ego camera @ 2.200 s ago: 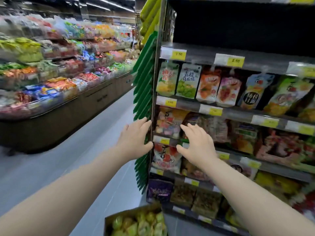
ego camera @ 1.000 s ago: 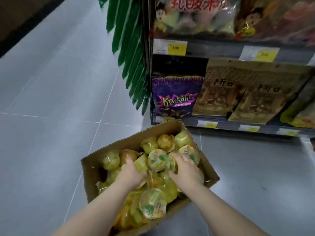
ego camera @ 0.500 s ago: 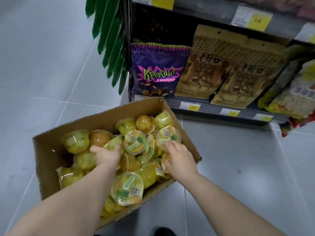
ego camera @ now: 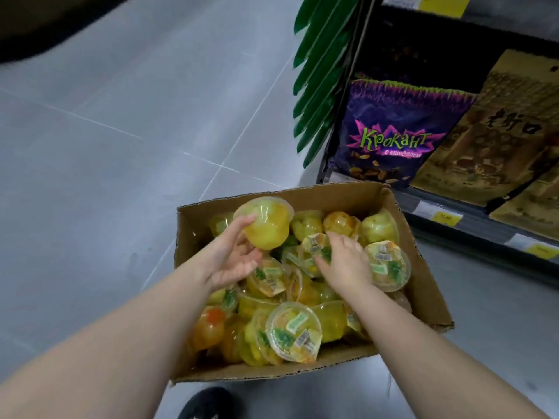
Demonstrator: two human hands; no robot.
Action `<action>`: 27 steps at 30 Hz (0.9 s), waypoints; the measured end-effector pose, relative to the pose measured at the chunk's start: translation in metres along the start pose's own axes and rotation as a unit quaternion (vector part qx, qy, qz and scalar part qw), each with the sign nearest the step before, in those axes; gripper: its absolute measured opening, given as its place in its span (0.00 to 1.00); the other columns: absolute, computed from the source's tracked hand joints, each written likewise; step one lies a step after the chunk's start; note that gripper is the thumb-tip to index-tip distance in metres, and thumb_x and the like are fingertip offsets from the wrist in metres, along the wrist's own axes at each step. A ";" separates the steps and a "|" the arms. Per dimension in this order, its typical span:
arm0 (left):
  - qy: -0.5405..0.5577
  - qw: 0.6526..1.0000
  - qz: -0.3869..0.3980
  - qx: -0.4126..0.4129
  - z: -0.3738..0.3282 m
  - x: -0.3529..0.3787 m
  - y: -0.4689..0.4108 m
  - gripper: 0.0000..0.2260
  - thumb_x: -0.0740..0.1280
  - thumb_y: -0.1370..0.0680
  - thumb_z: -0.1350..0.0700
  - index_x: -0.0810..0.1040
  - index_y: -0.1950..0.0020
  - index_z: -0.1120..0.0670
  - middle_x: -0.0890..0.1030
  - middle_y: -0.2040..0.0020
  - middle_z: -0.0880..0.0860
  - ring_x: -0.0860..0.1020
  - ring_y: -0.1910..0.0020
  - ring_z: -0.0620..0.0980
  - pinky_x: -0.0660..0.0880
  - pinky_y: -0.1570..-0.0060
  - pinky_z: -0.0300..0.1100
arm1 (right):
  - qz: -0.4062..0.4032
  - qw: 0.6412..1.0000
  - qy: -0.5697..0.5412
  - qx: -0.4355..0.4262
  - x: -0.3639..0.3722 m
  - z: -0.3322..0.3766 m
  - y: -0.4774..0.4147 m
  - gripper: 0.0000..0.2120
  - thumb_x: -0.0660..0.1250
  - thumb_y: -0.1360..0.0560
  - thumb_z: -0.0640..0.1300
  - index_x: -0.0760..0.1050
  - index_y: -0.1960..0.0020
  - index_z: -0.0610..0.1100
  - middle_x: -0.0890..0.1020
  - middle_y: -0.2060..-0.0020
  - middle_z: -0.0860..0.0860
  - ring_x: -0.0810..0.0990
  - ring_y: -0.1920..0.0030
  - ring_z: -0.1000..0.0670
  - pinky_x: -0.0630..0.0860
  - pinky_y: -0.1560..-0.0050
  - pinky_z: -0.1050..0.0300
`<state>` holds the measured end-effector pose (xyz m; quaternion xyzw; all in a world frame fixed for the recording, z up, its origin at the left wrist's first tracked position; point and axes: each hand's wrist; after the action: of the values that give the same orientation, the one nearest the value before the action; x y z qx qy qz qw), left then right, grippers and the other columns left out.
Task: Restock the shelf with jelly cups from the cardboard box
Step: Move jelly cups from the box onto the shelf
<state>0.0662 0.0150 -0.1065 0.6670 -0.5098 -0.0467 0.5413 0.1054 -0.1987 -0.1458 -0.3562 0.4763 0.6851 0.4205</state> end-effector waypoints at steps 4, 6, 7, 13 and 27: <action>0.015 0.997 0.078 0.015 -0.012 -0.007 0.014 0.25 0.71 0.34 0.42 0.76 0.42 0.53 0.81 0.55 0.55 0.79 0.64 0.50 0.74 0.69 0.36 | -0.010 0.997 0.072 0.025 0.020 0.015 -0.009 0.38 0.57 0.27 0.70 0.56 0.27 0.49 0.67 0.30 0.45 0.64 0.30 0.44 0.58 0.31 0.48; -0.019 0.996 0.083 0.012 -0.013 -0.010 0.017 0.25 0.70 0.34 0.37 0.78 0.44 0.50 0.80 0.54 0.53 0.77 0.63 0.49 0.72 0.69 0.35 | 0.004 0.996 0.064 0.058 0.023 0.020 -0.016 0.42 0.57 0.30 0.73 0.55 0.27 0.47 0.67 0.30 0.42 0.64 0.30 0.42 0.57 0.31 0.46; -0.038 0.996 0.076 0.006 -0.013 -0.012 0.017 0.28 0.71 0.36 0.34 0.78 0.43 0.50 0.80 0.54 0.53 0.76 0.62 0.48 0.72 0.69 0.35 | 0.018 0.995 0.064 0.073 0.024 0.023 -0.020 0.44 0.57 0.31 0.74 0.53 0.26 0.46 0.67 0.30 0.41 0.64 0.30 0.41 0.57 0.30 0.45; -0.055 0.998 0.006 -0.008 -0.007 -0.025 0.012 0.35 0.71 0.40 0.31 0.78 0.42 0.52 0.81 0.56 0.53 0.76 0.62 0.47 0.71 0.66 0.35 | 0.078 0.987 0.124 0.068 0.009 0.032 -0.042 0.43 0.63 0.32 0.71 0.57 0.28 0.45 0.71 0.35 0.41 0.70 0.34 0.42 0.63 0.35 0.48; -0.120 0.989 0.070 0.052 -0.088 0.122 0.104 0.43 0.80 0.57 0.37 0.76 0.46 0.52 0.82 0.58 0.51 0.77 0.61 0.47 0.70 0.66 0.38 | 0.078 0.946 -0.255 0.184 -0.206 0.035 0.040 0.39 0.73 0.35 0.60 0.53 0.35 0.51 0.66 0.37 0.44 0.72 0.41 0.43 0.72 0.41 0.50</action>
<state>0.1126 -0.0039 0.0695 0.6464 -0.6185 -0.0622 0.4425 0.1464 -0.2218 0.0613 -0.0485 0.4972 0.6841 0.5315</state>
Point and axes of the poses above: each hand's wrist, its own y-axis away from the middle knuckle, its own x-axis out of the palm, z = x × y
